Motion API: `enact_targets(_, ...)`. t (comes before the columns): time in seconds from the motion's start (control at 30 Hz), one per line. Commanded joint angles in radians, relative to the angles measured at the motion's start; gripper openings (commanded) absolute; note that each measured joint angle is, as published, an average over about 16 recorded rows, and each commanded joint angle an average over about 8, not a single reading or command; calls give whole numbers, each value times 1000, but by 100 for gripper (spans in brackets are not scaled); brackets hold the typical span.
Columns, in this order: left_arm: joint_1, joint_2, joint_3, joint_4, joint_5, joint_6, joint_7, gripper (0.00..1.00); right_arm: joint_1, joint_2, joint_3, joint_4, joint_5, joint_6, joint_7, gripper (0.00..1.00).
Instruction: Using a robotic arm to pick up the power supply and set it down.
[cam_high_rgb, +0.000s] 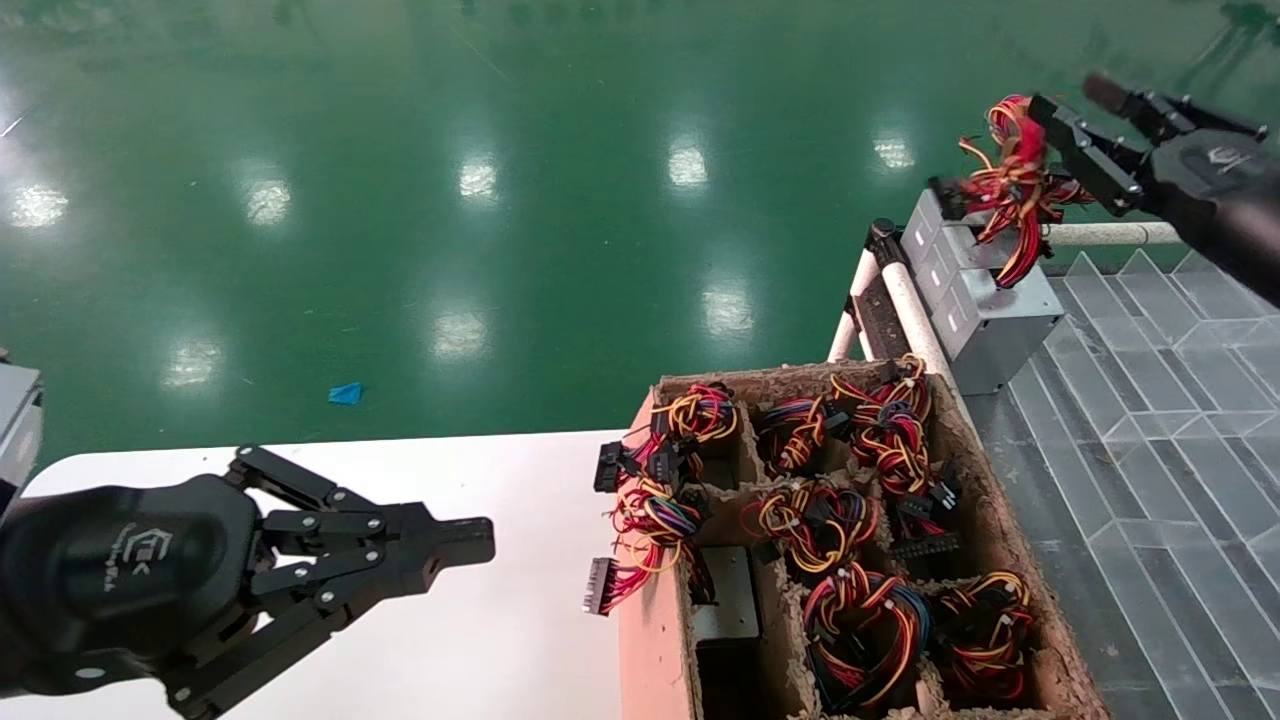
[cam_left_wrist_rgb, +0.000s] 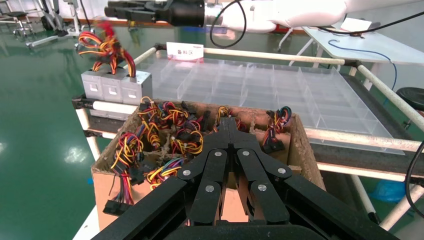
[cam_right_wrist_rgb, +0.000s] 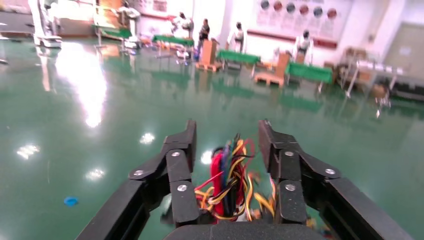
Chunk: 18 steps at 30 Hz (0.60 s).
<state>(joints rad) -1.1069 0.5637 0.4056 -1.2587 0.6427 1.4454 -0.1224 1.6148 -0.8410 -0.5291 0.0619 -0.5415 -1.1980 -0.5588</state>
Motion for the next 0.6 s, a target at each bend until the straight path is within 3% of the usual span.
enact_targets(0.03,0,0,0,0,0,0,0,0,2,1,5,5,7,-18,-15,100)
enact_targets(0.27,0,0,0,0,0,0,0,0,61,-10,-36,29,-54,-63,-27,100)
enact_targets(0.43,0,0,0,0,0,0,0,0,51,-3,-36,75,-72,-84,2,100)
enact_targets(0.6,0,0,0,0,0,0,0,60,3,18,-12,170,-82,-99,61,100)
